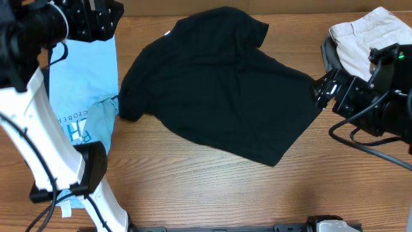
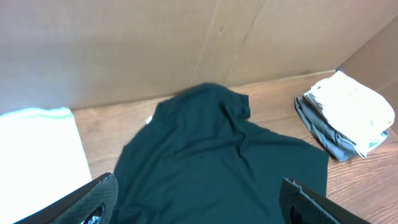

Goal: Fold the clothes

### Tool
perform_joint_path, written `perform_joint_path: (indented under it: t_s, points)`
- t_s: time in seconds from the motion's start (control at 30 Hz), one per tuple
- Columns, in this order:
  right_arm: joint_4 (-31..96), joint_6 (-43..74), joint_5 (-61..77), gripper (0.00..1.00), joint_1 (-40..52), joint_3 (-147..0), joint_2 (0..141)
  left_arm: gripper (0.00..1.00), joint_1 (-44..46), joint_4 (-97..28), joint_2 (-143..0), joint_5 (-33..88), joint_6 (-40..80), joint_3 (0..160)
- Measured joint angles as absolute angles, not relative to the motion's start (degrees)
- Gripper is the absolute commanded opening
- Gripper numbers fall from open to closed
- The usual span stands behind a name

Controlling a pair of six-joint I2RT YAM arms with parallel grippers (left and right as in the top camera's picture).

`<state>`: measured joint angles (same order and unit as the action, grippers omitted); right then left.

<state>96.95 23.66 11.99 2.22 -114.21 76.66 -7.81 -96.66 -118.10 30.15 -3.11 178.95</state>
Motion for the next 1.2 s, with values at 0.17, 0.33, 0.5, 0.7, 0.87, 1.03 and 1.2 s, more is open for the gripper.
perform_joint_path:
  t_s: [0.17,0.33,0.5,0.7,0.87,1.03,1.2]
  points:
    - [96.0,28.9,8.9,1.0,8.2,-102.8,73.9,0.85,-7.5,-96.6,-114.6,26.9,-3.1,172.7]
    - [88.0,34.4,7.2,1.0,12.5,-85.2,71.0,0.82,-7.5,-96.6,-114.0,23.5,-3.1,159.5]
    - [74.4,41.0,5.3,0.94,15.9,-66.8,71.0,0.76,-6.8,-96.1,-114.2,20.1,-3.4,147.0]
    - [60.8,47.8,4.0,0.86,16.3,-49.4,71.5,0.76,-4.3,-90.0,-114.2,16.0,-3.2,135.0]
    - [49.9,50.4,4.6,0.77,16.3,-40.8,73.2,0.76,-3.7,-85.5,-114.2,14.3,-2.7,128.3]
    - [44.5,51.5,5.0,0.72,16.5,-37.4,74.7,0.76,-3.7,-82.9,-114.2,13.6,-1.9,123.2]
    - [39.6,51.9,6.2,0.67,16.9,-35.6,78.0,0.76,-3.7,-82.0,-114.2,13.4,-1.8,121.7]
